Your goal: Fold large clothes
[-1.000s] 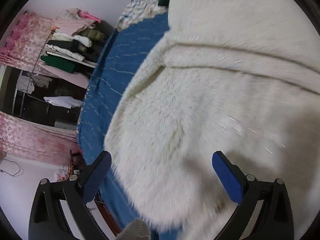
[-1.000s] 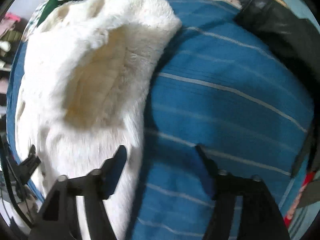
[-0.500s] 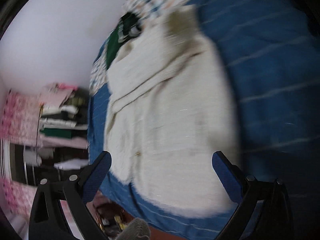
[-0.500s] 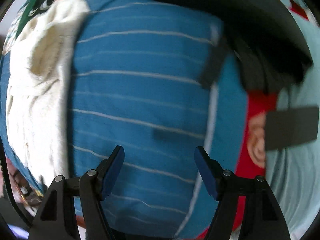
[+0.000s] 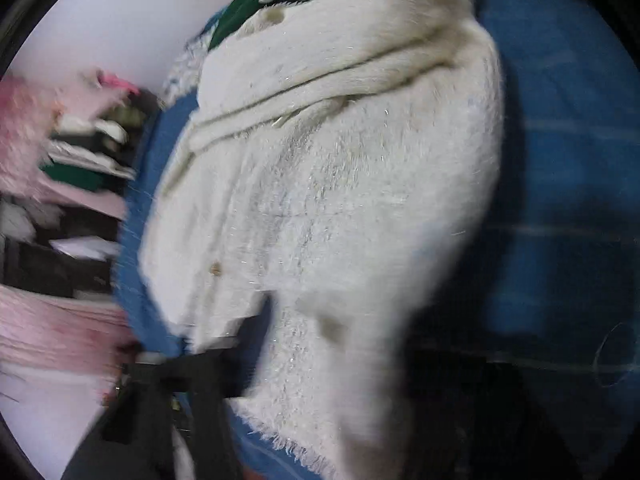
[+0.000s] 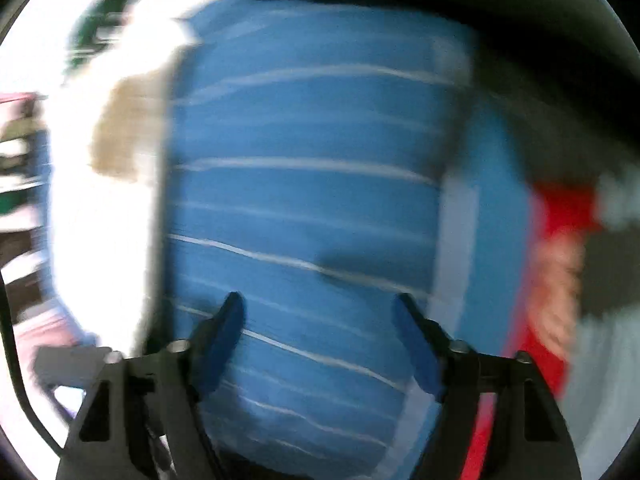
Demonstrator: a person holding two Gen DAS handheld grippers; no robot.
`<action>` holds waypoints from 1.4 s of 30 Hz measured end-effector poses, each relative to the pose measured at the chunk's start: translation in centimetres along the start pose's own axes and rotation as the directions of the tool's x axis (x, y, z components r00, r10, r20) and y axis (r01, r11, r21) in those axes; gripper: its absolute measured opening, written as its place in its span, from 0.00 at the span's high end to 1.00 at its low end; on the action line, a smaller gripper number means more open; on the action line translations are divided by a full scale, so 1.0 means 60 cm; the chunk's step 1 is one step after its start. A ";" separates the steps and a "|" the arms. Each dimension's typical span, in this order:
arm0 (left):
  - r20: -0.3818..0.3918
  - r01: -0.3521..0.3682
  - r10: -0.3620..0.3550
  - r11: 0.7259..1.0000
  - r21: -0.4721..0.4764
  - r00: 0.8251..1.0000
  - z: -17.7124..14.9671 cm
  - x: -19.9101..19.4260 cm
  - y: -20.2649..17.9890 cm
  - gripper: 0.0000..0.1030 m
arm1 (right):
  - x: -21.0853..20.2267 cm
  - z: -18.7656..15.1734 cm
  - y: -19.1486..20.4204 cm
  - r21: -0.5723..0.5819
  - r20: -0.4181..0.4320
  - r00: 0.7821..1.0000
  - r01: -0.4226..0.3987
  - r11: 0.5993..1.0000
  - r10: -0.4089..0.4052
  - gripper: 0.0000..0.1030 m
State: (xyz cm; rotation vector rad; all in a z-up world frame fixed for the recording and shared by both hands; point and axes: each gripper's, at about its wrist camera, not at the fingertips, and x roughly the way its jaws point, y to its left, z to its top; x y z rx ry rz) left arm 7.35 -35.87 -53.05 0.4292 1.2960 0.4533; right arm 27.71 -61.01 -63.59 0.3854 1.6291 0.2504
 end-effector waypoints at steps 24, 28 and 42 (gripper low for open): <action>0.101 0.201 -0.185 0.963 -0.179 0.977 0.038 -0.030 0.217 0.92 | 0.140 0.223 0.265 0.123 0.046 0.887 -0.462 0.878 0.460 0.80; 0.112 0.259 -0.239 0.935 -0.244 0.965 0.044 -0.011 0.318 0.92 | 0.072 0.211 0.382 0.031 0.078 0.907 -0.417 0.908 0.414 0.81; 0.059 0.318 -0.336 0.800 -0.509 0.940 0.057 0.297 0.616 0.83 | 0.205 0.286 0.855 -0.148 0.019 0.997 -0.065 0.987 0.069 0.80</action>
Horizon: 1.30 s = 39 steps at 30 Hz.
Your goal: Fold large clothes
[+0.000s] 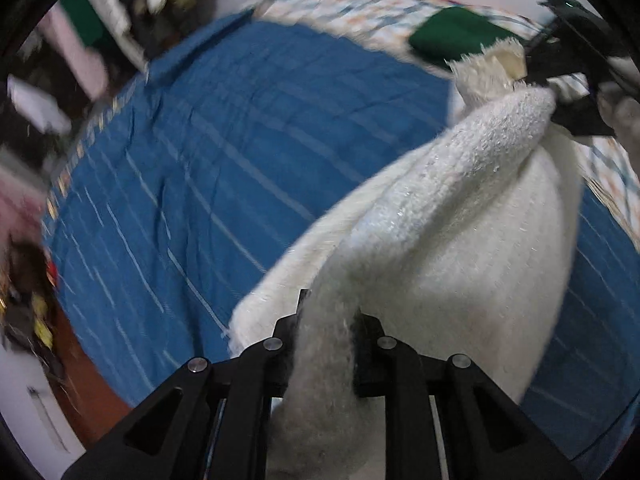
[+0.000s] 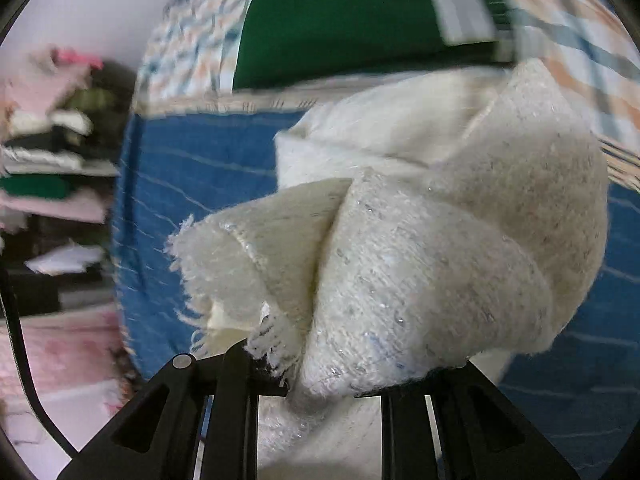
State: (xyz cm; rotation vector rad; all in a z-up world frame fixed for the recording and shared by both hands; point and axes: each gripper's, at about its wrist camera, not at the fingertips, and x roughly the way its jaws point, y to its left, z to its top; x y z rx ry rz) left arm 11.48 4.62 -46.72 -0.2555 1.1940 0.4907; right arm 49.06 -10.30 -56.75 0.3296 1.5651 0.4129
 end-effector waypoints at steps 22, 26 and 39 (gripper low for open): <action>-0.088 -0.058 0.043 0.984 -0.168 0.995 -0.018 0.122 0.083 0.23 | -0.076 0.000 -0.285 0.183 0.115 0.991 -0.082 0.980 0.062 0.24; -0.075 -0.081 0.072 0.988 -0.129 0.995 -0.020 0.122 0.066 0.21 | 0.009 0.034 -0.352 0.234 0.066 0.963 -0.270 0.934 0.261 0.24; -0.070 -0.140 0.138 0.990 -0.022 0.988 0.018 0.099 0.052 0.13 | 0.029 0.050 -0.332 0.197 0.194 0.872 -0.483 0.854 0.449 0.87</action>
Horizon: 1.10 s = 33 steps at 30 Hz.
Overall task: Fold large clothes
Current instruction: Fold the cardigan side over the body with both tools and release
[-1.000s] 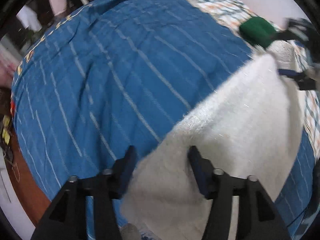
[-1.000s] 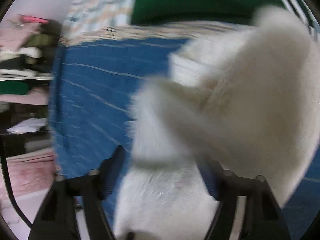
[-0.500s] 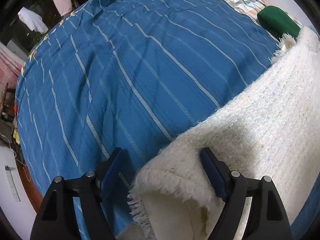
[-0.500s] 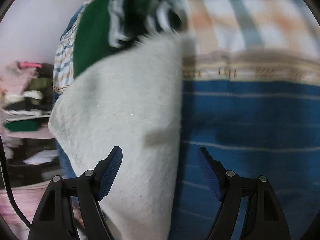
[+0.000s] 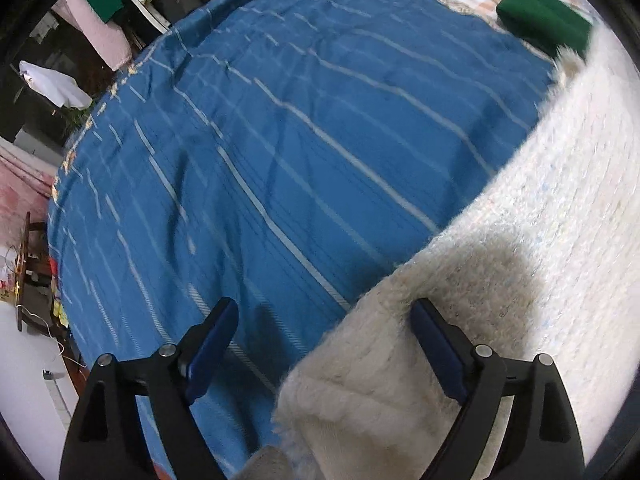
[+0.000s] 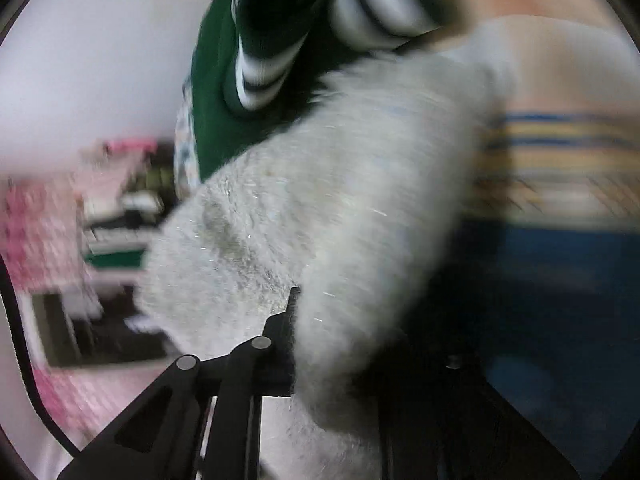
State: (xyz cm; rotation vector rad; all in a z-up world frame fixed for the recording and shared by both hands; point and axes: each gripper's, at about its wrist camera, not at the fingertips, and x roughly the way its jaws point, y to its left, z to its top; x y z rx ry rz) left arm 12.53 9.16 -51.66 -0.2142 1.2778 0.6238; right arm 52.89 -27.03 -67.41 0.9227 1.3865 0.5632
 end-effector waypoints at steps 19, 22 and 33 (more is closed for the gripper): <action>0.024 -0.056 0.054 0.996 0.076 0.998 -0.042 -0.118 -0.060 0.13 | -0.430 -0.458 -0.206 0.346 -0.012 0.838 0.516 0.784 -0.546 0.70; 0.041 -0.026 0.020 0.989 0.149 0.999 -0.042 -0.119 -0.122 0.13 | -0.483 -0.466 -0.153 0.269 0.060 0.783 0.585 0.765 -0.620 0.70; 0.102 -0.127 0.101 0.946 0.300 0.990 -0.052 -0.016 -0.201 0.00 | -0.332 -0.325 0.065 -0.223 0.076 0.777 0.624 0.749 -0.625 0.72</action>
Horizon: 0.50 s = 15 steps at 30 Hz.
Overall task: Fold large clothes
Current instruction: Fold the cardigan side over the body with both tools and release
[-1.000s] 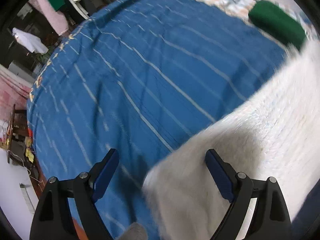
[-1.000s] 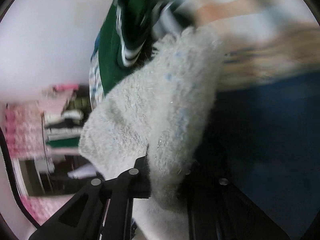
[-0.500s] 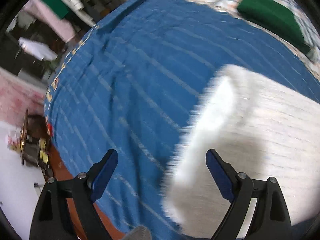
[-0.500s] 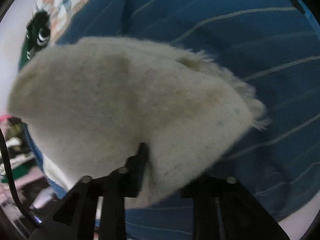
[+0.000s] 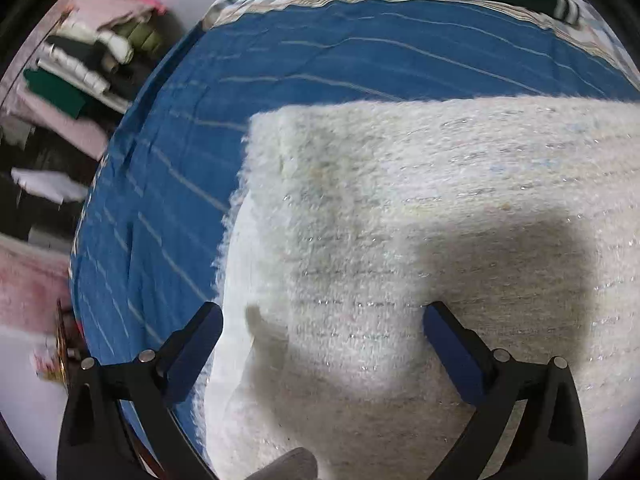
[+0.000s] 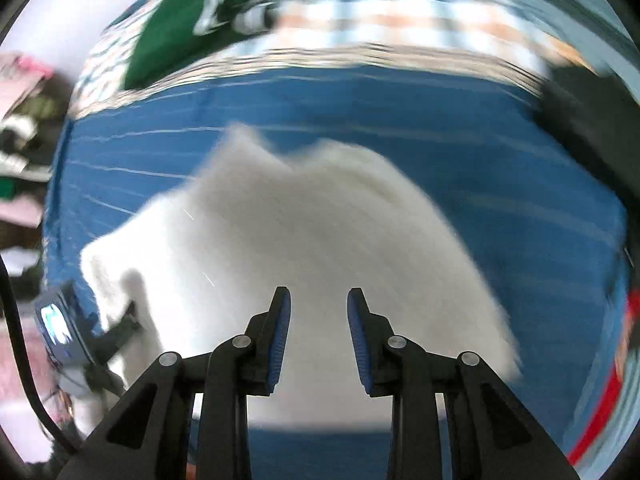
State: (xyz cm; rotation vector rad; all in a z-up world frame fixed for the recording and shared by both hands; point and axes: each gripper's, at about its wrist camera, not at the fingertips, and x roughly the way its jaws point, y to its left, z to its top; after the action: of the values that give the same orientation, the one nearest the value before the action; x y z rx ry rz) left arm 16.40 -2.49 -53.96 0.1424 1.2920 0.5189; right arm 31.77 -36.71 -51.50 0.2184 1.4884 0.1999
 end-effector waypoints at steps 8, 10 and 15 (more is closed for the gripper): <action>0.000 0.191 -0.193 0.970 -0.154 0.981 0.018 0.031 0.040 0.00 | 0.169 0.111 0.023 -0.068 -0.199 0.962 0.175 0.982 -0.185 1.00; -0.055 0.206 -0.221 0.958 -0.199 0.974 0.029 0.036 0.050 0.00 | 0.172 0.128 0.033 -0.070 -0.241 0.952 0.175 0.982 -0.187 1.00; -0.097 0.235 -0.272 0.929 -0.285 0.957 0.046 0.001 0.065 0.00 | 0.088 0.176 0.056 -0.043 -0.233 0.970 0.062 0.997 -0.070 0.97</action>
State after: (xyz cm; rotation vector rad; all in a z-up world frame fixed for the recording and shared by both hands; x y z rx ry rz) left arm 17.90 1.44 -51.72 -0.2913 1.3340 0.4826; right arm 42.69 -32.30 -54.93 0.1193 1.7230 0.2036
